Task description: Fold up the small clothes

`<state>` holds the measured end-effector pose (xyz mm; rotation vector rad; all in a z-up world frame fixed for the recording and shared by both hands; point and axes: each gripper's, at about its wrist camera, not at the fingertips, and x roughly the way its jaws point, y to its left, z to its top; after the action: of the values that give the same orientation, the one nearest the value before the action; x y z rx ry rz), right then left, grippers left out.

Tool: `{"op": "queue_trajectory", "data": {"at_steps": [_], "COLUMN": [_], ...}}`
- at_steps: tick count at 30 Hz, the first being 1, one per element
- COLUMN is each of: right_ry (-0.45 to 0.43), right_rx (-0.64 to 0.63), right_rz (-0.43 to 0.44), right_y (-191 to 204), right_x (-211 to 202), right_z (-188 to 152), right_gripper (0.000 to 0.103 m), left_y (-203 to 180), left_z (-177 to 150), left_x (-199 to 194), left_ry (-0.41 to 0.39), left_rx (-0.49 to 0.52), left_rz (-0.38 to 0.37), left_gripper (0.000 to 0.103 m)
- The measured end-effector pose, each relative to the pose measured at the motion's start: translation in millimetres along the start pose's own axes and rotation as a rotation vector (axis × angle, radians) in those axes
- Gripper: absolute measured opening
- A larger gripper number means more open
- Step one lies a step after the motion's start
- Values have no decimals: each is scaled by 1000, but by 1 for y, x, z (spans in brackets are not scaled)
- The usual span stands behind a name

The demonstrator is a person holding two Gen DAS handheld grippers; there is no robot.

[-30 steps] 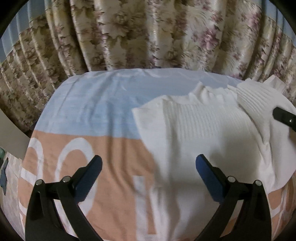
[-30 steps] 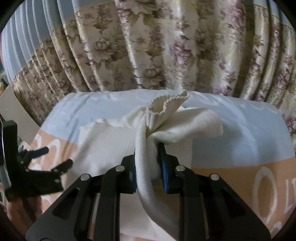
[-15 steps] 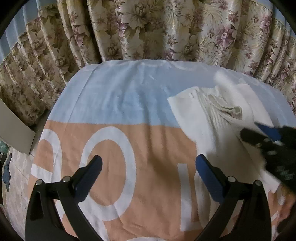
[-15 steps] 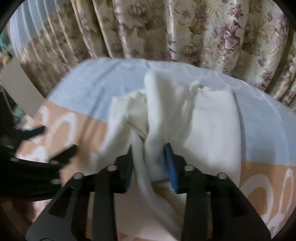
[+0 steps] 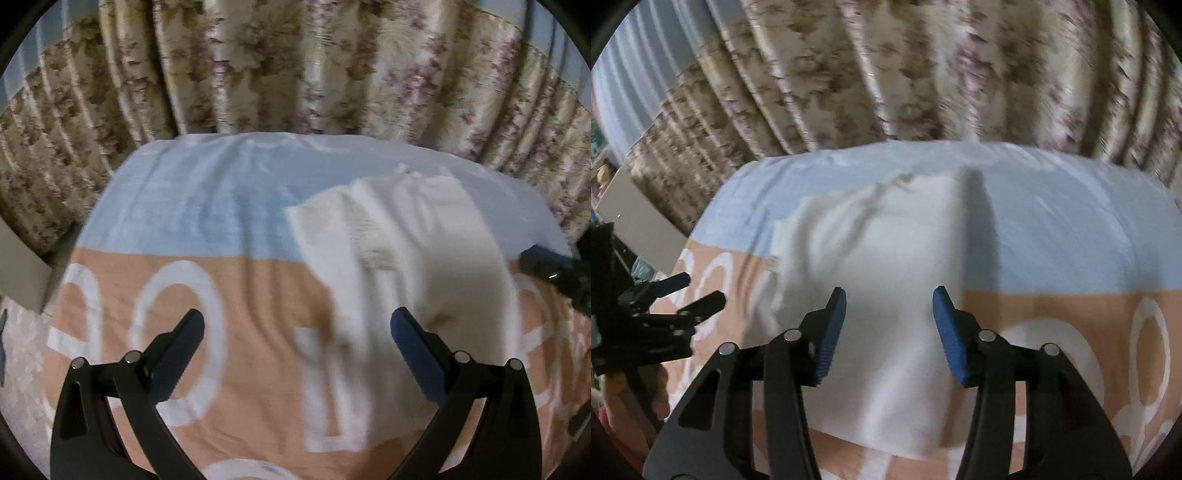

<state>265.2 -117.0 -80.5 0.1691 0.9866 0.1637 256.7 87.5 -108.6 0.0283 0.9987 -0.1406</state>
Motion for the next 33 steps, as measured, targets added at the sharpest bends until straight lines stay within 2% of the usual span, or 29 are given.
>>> {"op": "queue_trajectory", "data": {"at_steps": [7, 10, 12, 13, 15, 17, 19, 21, 23, 27, 30, 32, 33], "right_ry": [-35, -45, -47, -48, -51, -46, -36, -28, -19, -15, -18, -20, -17], "right_rx": [57, 72, 87, 91, 96, 100, 104, 110, 113, 112, 134, 146, 145], "right_rz": [-41, -53, -53, -52, -50, -47, -38, -28, -20, -25, -12, 23, 44], "right_y": [-33, -45, -52, -55, -59, -61, -61, -62, -63, -66, -71, -71, -69], "right_x": [-9, -11, -10, -10, -9, -6, -1, 3, 6, 5, 4, 3, 4], "right_z": [-13, -13, -14, -14, -16, -17, -19, -22, -25, -27, -26, -25, -26], "right_gripper": [50, 50, 50, 50, 50, 50, 50, 50, 50, 50, 50, 50, 50], "left_y": [-60, -73, -78, -80, -83, -86, -96, -111, -117, -101, -94, -93, -92], "left_z": [2, 2, 1, -1, -4, -4, -5, -6, -5, 2, 4, 3, 4], "left_x": [21, 35, 43, 47, 51, 53, 54, 56, 59, 66, 67, 65, 64], "left_ry": [19, 36, 49, 61, 54, 46, 41, 38, 36, 73, 83, 74, 66], "left_rx": [62, 76, 81, 80, 77, 99, 135, 183, 189, 83, 45, 43, 50], "left_rz": [-44, -54, -44, -45, -40, -25, -1, 42, 59, -16, -68, -110, -116], "left_gripper": [101, 100, 91, 81, 76, 64, 57, 55, 53, 55, 53, 35, 32]}}
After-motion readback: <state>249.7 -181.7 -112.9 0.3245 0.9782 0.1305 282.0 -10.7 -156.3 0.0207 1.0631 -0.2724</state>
